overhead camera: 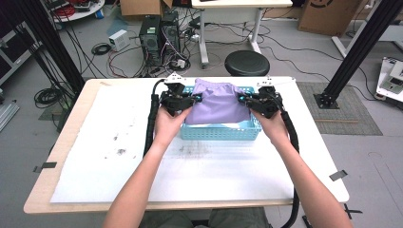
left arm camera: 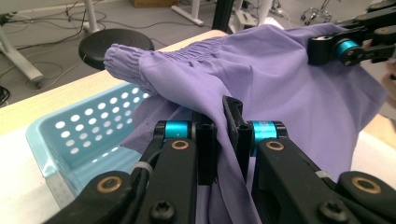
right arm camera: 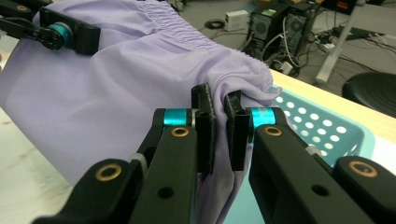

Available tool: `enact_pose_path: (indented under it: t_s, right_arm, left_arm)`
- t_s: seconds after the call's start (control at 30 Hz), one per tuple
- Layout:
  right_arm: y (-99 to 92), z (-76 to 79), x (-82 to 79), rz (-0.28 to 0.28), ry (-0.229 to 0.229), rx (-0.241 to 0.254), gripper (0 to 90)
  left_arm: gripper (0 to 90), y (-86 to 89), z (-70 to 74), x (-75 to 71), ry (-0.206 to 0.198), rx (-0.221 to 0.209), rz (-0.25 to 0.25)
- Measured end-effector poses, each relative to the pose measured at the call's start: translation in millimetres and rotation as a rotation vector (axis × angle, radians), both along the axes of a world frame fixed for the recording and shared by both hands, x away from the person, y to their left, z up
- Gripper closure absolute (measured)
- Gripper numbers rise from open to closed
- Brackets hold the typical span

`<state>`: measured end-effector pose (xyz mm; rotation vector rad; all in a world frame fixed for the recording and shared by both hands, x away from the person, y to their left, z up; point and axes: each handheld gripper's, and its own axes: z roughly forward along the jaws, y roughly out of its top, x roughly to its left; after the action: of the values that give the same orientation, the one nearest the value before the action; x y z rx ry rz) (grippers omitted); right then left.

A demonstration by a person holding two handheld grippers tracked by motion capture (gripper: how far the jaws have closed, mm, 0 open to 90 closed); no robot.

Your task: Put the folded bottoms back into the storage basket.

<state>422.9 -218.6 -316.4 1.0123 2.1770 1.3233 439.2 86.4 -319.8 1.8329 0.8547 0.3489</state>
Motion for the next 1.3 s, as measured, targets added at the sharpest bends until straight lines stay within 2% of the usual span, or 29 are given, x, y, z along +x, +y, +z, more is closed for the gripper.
enact_pose_path:
  t_s: [0.17, 0.27, 0.47, 0.5, 0.53, 0.57, 0.6, 0.63, 0.67, 0.7, 0.8, 0.9, 0.93, 1.2, 1.3]
  right_arm:
    - [0.2, -8.1, 19.3, -0.017, 0.015, -0.017, 85.5]
    - [-0.6, -12.7, 29.0, -0.029, 0.019, -0.024, 85.5]
    - [-0.1, -21.8, 39.4, -0.042, 0.028, -0.04, 85.4]
    - [0.1, -22.8, 40.4, -0.042, 0.031, -0.045, 84.7]
    - [0.7, -24.8, 42.3, -0.049, 0.031, -0.05, 79.5]
    - [1.0, -25.9, 43.2, -0.063, 0.031, -0.058, 71.5]
    - [0.8, -27.8, 44.6, -0.091, 0.035, -0.074, 60.8]
    - [-0.5, -29.1, 45.6, -0.104, 0.041, -0.079, 56.2]
    - [-2.2, -29.6, 46.1, -0.112, 0.044, -0.081, 53.3]
    - [-4.7, -29.9, 46.1, -0.121, 0.046, -0.076, 51.2]
    - [-15.0, -27.8, 42.1, -0.136, 0.029, -0.054, 47.8]
    - [-24.7, -26.3, 36.0, -0.132, 0.009, -0.047, 45.0]
    - [-26.8, -26.1, 33.8, -0.134, 0.011, -0.046, 44.4]
    - [-50.6, -29.8, -0.8, -0.116, -0.032, -0.006, 39.9]
    - [-58.6, -33.9, -18.6, -0.117, -0.048, 0.034, 39.2]
  left_arm:
    - [84.2, -4.6, -9.5, 20.0, -0.011, 0.021, 0.0]
    - [84.2, -6.6, -14.7, 26.3, -0.021, 0.029, 0.0]
    - [84.2, -8.5, -24.5, 35.6, -0.006, 0.037, 0.004]
    - [84.2, -9.4, -27.6, 37.4, 0.001, 0.04, 0.006]
    - [83.8, -9.5, -29.5, 38.5, 0.002, 0.053, 0.007]
    - [81.3, -10.5, -33.0, 39.6, 0.0, 0.072, 0.025]
    - [66.2, -10.7, -35.5, 40.5, 0.005, 0.086, 0.053]
    - [55.7, -9.5, -36.9, 41.3, 0.016, 0.087, 0.06]
    - [52.7, -6.5, -38.2, 41.4, 0.025, 0.077, 0.059]
    - [52.5, -2.2, -38.5, 40.2, 0.014, 0.065, 0.063]
    - [42.9, 8.5, -36.8, 34.5, -0.004, 0.054, 0.073]
    - [40.4, 19.9, -34.8, 25.5, -0.023, 0.042, 0.081]
    - [39.1, 24.2, -33.8, 21.6, -0.031, 0.05, 0.08]
    - [35.5, 53.3, -31.9, -23.0, -0.13, 0.081, 0.051]
    - [33.6, 61.4, -36.4, -40.5, -0.15, 0.077, 0.032]
